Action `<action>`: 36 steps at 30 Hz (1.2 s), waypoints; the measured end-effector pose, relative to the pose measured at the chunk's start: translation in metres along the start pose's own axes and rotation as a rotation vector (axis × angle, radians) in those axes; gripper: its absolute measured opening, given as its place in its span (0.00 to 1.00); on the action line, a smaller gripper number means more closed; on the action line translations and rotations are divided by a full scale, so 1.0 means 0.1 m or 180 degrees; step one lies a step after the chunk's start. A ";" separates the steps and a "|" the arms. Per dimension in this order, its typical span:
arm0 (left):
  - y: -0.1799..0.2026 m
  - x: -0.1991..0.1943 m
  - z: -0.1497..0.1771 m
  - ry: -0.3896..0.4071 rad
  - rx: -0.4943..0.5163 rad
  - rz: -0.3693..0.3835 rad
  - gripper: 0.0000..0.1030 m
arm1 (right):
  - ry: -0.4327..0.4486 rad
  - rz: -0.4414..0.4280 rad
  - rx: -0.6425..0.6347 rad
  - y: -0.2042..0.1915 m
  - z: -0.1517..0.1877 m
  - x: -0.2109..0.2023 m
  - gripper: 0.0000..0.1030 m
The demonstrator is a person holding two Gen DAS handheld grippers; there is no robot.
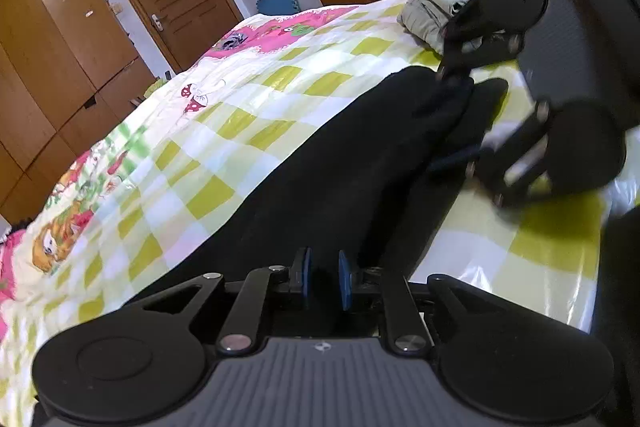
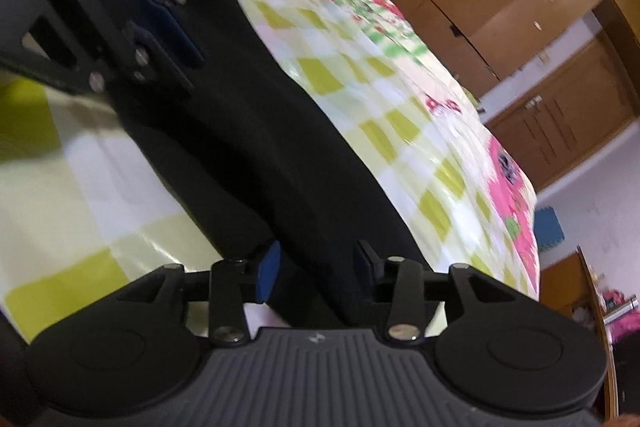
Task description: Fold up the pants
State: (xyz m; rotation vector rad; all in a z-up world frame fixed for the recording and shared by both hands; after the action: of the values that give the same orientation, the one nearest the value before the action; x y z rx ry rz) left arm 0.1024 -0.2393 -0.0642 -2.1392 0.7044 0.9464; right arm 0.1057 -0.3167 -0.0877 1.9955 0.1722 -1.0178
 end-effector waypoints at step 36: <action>-0.23 0.24 -0.24 0.0030 -0.0255 -0.0415 0.24 | 0.0076 -0.0266 0.0660 0.22 -0.06 0.03 0.41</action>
State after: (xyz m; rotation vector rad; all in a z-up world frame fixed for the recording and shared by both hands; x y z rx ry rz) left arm 0.1425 -0.2475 -0.0626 -2.2315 0.5325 0.9088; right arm 0.1211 -0.3268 -0.0742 2.2043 0.1701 -1.1029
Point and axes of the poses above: each gripper's, at about its wrist camera, not at the fingertips, and x roughly the way its jaws point, y to its right, z to its underside, the point moved 8 cm from there along x, roughly the way its jaws point, and after that the axes turned 15 degrees about -y, right-handed, at the moved point
